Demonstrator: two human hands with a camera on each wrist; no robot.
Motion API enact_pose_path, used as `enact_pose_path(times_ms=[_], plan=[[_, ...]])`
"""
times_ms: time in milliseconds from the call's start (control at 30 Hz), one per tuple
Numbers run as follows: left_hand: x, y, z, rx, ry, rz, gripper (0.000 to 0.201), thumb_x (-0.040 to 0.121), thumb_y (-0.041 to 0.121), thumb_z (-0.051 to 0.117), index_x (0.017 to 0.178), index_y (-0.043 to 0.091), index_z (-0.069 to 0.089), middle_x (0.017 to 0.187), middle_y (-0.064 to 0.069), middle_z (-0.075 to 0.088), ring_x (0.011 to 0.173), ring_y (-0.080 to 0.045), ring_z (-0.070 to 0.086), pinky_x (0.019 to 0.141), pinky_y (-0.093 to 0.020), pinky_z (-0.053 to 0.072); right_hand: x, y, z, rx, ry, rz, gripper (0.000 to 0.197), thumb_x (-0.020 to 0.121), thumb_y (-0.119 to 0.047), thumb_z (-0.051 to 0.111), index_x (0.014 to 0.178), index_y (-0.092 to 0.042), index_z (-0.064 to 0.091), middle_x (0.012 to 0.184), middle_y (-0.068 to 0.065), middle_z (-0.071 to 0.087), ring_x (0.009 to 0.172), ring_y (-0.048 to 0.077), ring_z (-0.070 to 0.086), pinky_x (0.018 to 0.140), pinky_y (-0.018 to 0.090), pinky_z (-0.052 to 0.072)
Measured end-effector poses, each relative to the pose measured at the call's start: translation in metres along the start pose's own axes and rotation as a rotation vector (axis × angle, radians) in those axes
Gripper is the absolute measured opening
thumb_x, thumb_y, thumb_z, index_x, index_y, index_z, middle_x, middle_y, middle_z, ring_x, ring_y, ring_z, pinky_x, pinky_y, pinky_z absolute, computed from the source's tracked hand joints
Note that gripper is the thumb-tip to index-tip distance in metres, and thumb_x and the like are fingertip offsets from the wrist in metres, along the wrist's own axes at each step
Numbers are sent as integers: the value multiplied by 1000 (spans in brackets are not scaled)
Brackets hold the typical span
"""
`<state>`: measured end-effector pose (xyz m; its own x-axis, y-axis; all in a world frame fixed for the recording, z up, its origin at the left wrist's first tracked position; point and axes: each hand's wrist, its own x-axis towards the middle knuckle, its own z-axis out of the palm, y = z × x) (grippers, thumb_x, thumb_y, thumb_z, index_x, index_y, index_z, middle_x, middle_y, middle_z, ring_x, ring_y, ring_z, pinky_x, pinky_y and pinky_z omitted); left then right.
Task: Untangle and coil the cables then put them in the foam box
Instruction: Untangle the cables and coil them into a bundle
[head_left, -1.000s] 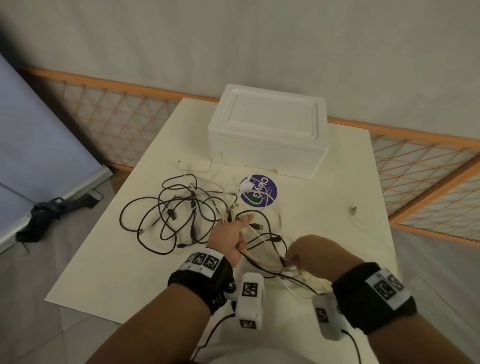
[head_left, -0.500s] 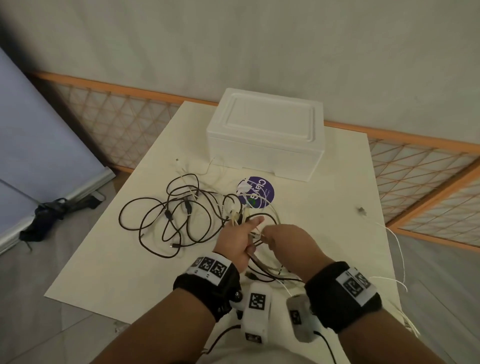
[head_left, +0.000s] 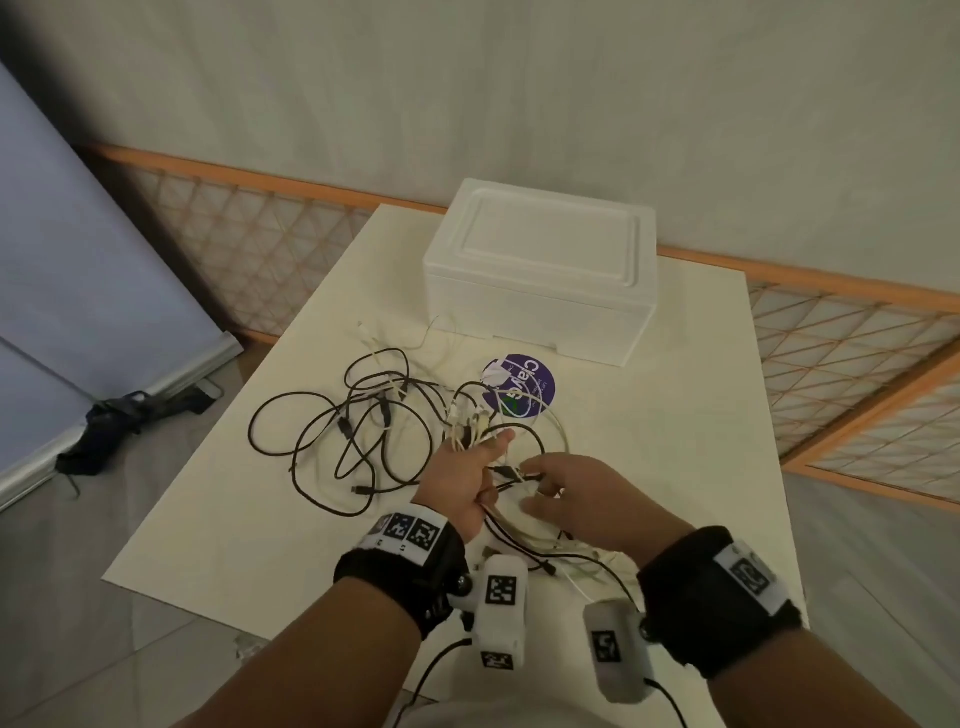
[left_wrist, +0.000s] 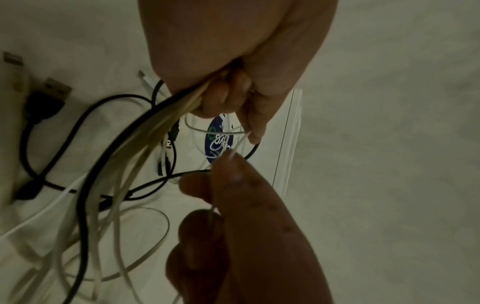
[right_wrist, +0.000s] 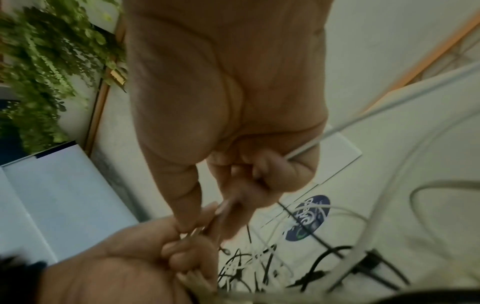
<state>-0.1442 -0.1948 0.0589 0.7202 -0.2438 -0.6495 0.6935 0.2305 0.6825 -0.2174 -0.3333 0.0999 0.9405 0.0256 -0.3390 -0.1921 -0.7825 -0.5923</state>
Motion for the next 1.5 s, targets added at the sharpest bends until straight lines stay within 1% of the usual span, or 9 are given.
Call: enact_pose_path(times_ms=[100, 233, 367, 667, 933, 1100, 1200, 1300, 1500], plan=[[-9, 7, -3, 94, -86, -72, 4, 93, 9, 57, 92, 5, 58, 92, -7, 70, 32, -6, 25, 35, -17, 22, 5, -6, 4, -106, -1, -44, 15, 94, -35, 53, 92, -23, 61, 70, -11, 49, 63, 1, 44, 70, 28, 40], [-10, 12, -26, 229, -49, -161, 16, 100, 15, 45, 86, 9, 50, 76, -13, 70, 32, -7, 24, 36, -17, 21, 0, 7, -6, 224, 98, 37, 16, 89, -22, 61, 76, -16, 68, 57, -8, 49, 53, 3, 42, 56, 17, 33], [-9, 10, -40, 63, 24, -22, 24, 95, 10, 50, 71, 14, 45, 47, 3, 38, 33, -7, 23, 36, -18, 18, -4, 2, -16, 552, 249, 56, 23, 87, -8, 55, 67, -2, 65, 54, -13, 55, 54, -2, 46, 57, 9, 35], [-21, 17, -38, -268, -183, -69, 18, 90, 12, 45, 72, 15, 45, 58, 1, 38, 46, -11, 31, 50, -25, 32, 15, -30, 25, 218, 215, -151, 20, 98, -28, 45, 94, -16, 60, 78, 2, 63, 72, 13, 56, 68, 28, 43], [-25, 16, -48, -173, -191, 33, 22, 95, 25, 54, 82, 10, 63, 63, -2, 54, 58, -13, 46, 50, -23, 37, 17, -53, 42, 100, 241, -179, 16, 97, -24, 50, 102, -17, 63, 66, -18, 50, 61, -4, 49, 63, 11, 37], [-23, 18, -61, -156, -166, 65, 26, 98, 24, 49, 81, 11, 63, 72, -2, 54, 58, -10, 46, 51, -22, 39, 16, -61, 43, 35, 182, -109, 21, 96, -31, 52, 105, -23, 69, 86, -3, 69, 80, 10, 60, 75, 26, 46], [-21, 24, -70, -289, -186, 70, 24, 100, 25, 43, 81, 14, 55, 92, -8, 71, 78, -16, 63, 63, -27, 50, 14, -59, 44, -8, 206, -87, 23, 96, -31, 51, 110, -26, 69, 98, -7, 70, 84, 6, 58, 72, 17, 43], [-16, 30, -82, -420, -190, 95, 31, 101, 28, 41, 76, 15, 51, 61, -3, 59, 66, -19, 67, 73, -37, 55, 8, -51, 45, 10, 211, 14, 21, 94, -32, 52, 103, -27, 70, 93, -10, 69, 77, 3, 56, 69, 15, 41], [-4, 56, -127, -417, -74, 176, 37, 100, 38, 41, 66, 21, 39, 46, 8, 22, 35, -7, 20, 34, -16, 21, -24, 7, 24, -37, 227, 402, 19, 86, -41, 61, 88, -27, 74, 91, -5, 71, 85, 11, 63, 78, 27, 47]])
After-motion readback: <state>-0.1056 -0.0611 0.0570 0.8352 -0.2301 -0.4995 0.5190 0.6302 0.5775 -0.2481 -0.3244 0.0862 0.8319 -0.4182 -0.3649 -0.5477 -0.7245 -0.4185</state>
